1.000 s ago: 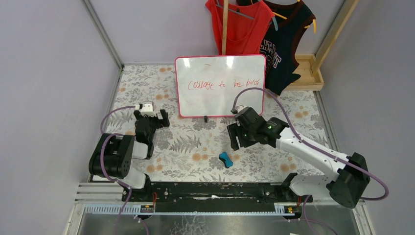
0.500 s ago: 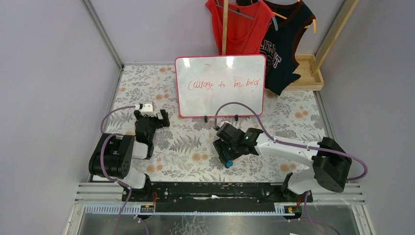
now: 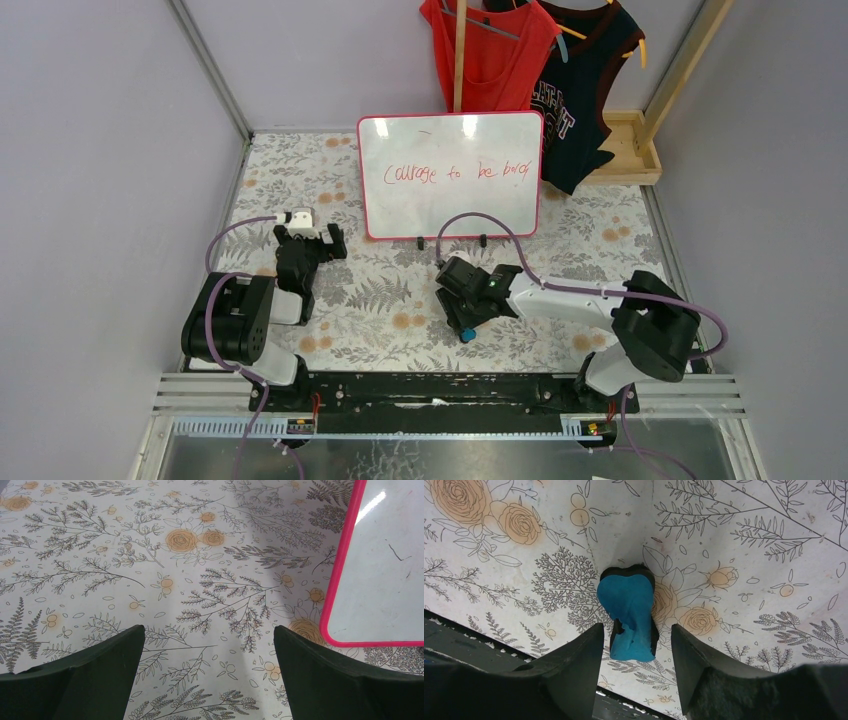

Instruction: Erase the whiteboard

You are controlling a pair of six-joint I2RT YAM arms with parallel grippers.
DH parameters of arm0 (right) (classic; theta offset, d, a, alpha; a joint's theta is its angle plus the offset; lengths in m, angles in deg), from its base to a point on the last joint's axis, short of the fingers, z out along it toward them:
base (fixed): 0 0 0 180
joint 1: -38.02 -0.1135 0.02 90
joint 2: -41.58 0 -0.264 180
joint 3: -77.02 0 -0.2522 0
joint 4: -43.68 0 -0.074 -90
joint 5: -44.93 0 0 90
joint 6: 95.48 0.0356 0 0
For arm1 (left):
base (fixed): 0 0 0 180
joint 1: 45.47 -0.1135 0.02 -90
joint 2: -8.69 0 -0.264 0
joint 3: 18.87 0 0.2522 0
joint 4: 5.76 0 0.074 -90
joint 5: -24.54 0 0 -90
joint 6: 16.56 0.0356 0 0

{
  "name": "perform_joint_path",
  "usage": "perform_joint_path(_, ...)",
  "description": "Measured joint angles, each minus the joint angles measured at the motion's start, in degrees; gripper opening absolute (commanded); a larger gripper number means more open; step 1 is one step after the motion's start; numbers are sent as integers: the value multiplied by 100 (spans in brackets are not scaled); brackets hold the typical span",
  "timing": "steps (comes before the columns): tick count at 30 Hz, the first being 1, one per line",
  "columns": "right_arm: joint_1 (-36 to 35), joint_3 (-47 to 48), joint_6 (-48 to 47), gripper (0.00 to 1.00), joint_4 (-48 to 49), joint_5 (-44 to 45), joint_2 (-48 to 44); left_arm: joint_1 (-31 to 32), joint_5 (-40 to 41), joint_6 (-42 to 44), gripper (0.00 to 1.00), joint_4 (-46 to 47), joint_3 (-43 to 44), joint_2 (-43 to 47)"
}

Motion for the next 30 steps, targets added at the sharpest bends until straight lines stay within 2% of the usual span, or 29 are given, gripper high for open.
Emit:
perform_joint_path(10,0,-7,-2,50,120,50,81,0,2,0,100,0,0,0)
perform_joint_path(30,0,-103,0,45,293,33,205,0,0,0,100,0,0,0)
